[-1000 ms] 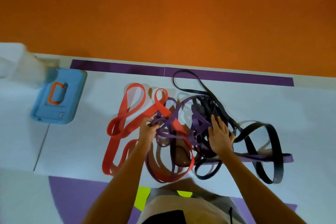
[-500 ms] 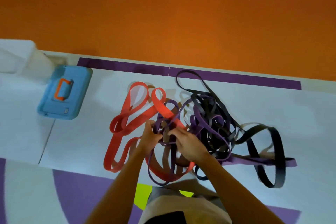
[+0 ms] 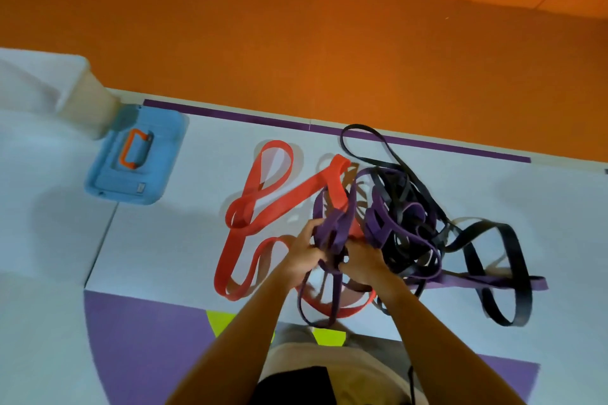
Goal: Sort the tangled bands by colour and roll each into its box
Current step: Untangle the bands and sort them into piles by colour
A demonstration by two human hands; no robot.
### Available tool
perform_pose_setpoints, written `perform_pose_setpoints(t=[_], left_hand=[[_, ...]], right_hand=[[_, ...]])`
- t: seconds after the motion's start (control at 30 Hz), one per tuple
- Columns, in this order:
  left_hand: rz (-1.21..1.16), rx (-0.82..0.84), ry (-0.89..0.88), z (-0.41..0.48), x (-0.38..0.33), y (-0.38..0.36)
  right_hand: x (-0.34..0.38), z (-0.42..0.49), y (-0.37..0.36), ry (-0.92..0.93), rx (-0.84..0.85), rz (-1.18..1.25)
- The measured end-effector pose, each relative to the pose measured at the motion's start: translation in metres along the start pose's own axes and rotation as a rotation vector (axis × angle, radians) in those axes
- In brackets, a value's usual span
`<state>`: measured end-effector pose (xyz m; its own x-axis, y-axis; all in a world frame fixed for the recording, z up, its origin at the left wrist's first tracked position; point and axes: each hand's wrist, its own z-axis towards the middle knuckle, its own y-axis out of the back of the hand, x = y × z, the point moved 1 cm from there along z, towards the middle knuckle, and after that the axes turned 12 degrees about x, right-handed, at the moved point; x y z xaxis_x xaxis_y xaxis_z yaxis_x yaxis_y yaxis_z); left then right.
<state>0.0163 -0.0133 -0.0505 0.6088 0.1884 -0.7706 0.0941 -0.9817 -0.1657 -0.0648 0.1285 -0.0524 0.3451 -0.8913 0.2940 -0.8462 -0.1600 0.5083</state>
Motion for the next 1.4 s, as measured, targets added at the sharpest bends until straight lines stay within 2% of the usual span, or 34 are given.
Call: perform_pose_setpoints(t=[0.13,0.23,0.3,0.4,0.5,0.67,0.77,0.87,0.97,1.03,1.1,1.17,1.2,1.3,1.4], left_hand=[[0.052,0.019,0.095,-0.006,0.011,0.005],[0.153,-0.077,0.057,-0.006,0.011,0.009],[0.181,-0.126,0.055,-0.004,0.008,0.013],[0.242,-0.156,0.016,-0.002,0.001,0.014],[0.237,-0.144,-0.009,0.0,-0.005,0.012],[0.123,-0.016,-0.038,0.002,-0.008,0.008],[0.077,0.058,-0.053,0.001,-0.016,0.006],[0.1,0.201,-0.048,0.006,-0.026,-0.004],[0.226,0.306,-0.031,0.005,-0.039,-0.007],[0.232,0.229,-0.076,0.005,-0.044,0.001],[0.204,-0.034,-0.112,0.009,-0.039,0.012],[0.247,-0.296,-0.047,0.013,-0.034,0.023],[0.265,-0.331,0.01,0.016,-0.029,0.027],[0.291,-0.226,0.156,0.022,-0.016,0.027],[0.419,-0.259,0.14,0.026,-0.007,0.012]], right_hand=[[-0.002,-0.002,-0.018,0.047,0.025,0.29],[0.001,-0.01,-0.027,0.169,-0.076,0.628],[0.003,-0.018,-0.026,0.188,-0.176,0.78],[0.002,-0.026,-0.026,0.203,-0.286,0.778],[0.002,-0.03,-0.026,0.194,-0.328,0.756],[0.005,-0.032,-0.017,0.205,-0.428,0.748],[0.003,-0.033,-0.012,0.21,-0.435,0.902],[0.004,-0.036,-0.008,0.175,-0.358,1.197],[0.001,-0.038,-0.001,0.174,-0.459,1.137],[-0.005,-0.039,0.006,0.148,-0.523,1.128],[-0.017,-0.043,0.016,0.112,-0.576,1.181],[-0.034,-0.046,0.032,0.083,-0.651,1.22],[-0.042,-0.048,0.041,0.065,-0.686,1.238],[-0.067,-0.051,0.071,0.076,-0.752,1.326],[-0.086,-0.057,0.093,0.117,-0.801,1.346]])
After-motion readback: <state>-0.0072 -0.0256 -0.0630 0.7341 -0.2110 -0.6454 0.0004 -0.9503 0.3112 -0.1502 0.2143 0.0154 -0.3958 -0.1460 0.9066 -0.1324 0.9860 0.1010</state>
